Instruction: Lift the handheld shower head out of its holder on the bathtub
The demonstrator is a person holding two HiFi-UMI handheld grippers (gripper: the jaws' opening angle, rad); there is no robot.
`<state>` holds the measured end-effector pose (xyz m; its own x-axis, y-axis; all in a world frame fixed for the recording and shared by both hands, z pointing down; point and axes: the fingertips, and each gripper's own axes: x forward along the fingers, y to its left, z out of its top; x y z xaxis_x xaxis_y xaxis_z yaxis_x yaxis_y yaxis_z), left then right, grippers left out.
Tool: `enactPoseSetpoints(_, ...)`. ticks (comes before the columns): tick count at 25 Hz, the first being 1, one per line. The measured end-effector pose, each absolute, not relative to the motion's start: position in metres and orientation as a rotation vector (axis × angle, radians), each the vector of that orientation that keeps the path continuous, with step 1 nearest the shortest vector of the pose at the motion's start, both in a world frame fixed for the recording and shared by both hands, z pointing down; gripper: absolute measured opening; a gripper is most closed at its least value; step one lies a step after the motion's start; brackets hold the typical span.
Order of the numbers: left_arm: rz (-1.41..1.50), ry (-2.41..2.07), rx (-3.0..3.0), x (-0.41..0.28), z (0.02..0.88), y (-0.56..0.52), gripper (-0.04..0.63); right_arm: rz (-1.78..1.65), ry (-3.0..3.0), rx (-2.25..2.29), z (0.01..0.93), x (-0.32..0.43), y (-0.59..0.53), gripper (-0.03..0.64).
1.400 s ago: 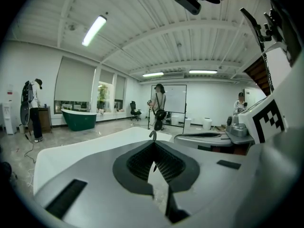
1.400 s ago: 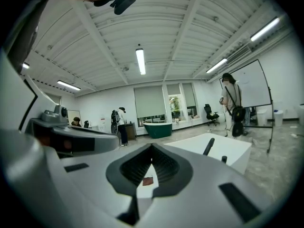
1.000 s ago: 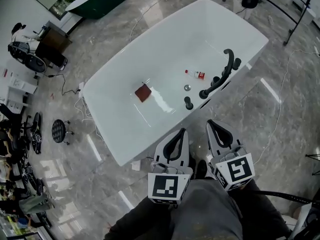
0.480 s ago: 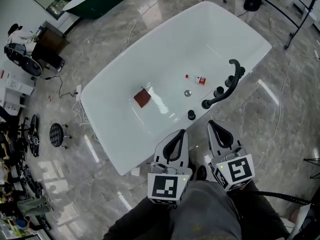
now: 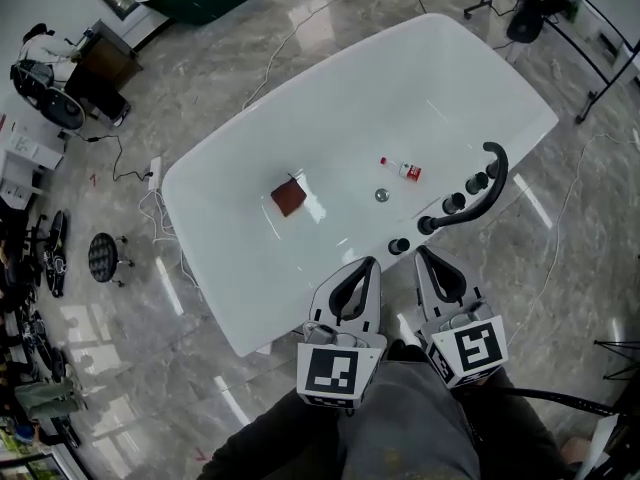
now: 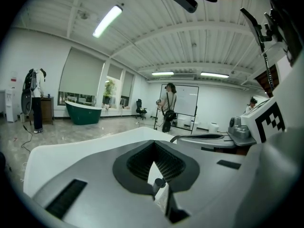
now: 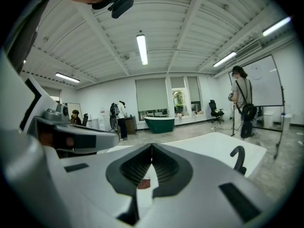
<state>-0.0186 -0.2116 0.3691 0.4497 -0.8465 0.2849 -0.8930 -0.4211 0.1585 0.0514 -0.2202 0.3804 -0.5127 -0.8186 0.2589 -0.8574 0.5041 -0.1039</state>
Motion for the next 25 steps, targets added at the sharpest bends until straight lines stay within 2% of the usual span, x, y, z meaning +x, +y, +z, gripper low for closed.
enactPoseSetpoints(5,0.223,-1.508,2.403,-0.035,0.371,-0.219,0.003,0.326,-2.581,1.413,0.384,0.032,-0.227,0.005)
enactPoseSetpoints(16,0.262,-1.547,2.392,-0.024,0.374,-0.241,0.003,0.332,-2.665,1.243,0.389,0.022,-0.244,0.005)
enactPoseSetpoints(25,0.304,-1.551,2.347,-0.029,0.392,-0.251,0.003,0.353,-2.642,1.293,0.412,0.03,-0.253,0.005)
